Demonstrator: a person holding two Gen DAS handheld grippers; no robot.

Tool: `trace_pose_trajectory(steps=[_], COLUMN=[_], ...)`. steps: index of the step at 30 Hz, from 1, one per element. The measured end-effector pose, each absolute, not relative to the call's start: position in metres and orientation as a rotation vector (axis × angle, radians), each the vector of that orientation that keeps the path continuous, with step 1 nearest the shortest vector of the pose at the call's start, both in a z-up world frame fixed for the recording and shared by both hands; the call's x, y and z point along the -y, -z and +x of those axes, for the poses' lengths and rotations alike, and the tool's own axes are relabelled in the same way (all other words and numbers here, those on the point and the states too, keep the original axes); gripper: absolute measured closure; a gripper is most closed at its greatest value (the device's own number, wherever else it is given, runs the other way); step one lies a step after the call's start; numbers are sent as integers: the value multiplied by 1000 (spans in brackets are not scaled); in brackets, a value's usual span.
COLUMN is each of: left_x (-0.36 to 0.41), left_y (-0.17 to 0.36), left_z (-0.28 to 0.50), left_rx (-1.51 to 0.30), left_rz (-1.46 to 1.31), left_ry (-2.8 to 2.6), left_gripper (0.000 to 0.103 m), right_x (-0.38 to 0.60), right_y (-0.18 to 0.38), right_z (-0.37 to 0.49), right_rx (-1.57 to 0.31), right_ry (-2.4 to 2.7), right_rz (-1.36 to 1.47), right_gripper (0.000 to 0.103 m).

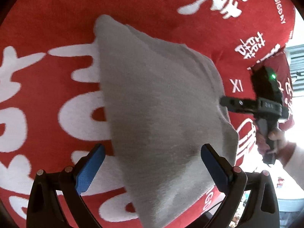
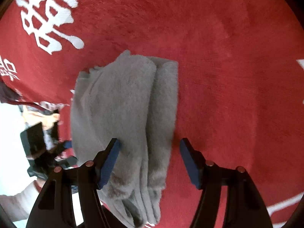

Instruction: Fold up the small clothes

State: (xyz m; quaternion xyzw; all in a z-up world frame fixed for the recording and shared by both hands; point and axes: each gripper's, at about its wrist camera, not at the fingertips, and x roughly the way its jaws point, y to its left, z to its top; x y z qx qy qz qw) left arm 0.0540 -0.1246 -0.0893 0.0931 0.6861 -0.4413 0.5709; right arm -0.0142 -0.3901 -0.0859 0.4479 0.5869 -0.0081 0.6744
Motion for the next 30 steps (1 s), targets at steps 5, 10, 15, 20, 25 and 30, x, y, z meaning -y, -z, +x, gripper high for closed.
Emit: trace_pose_trajectory(steps=[5, 10, 15, 20, 25, 30], left_x=[139, 138, 141, 139, 126, 123], left_y=[95, 93, 100, 104, 83, 62], left_z=[41, 48, 41, 40, 38, 36], left_rx=[-1587, -1619, -1597, -1609, -1548, -1531], left_rz=[254, 148, 202, 144, 114, 79], left_ry=[1042, 1002, 1004, 951, 953, 987], left_gripper=[2, 2, 2, 10, 43, 51], right_x=[392, 383, 384, 395, 396, 388], right_y=[92, 89, 105, 112, 102, 81], right_z=[-5, 12, 18, 4, -2, -2], right_rx=[-1272, -1218, -1222, -1217, -1184, -1126], right_ry=[-50, -194, -203, -115, -141, -191], right_rz=[1026, 1093, 1155, 1275, 1307, 1356], right_gripper=[28, 28, 27, 50, 70, 72])
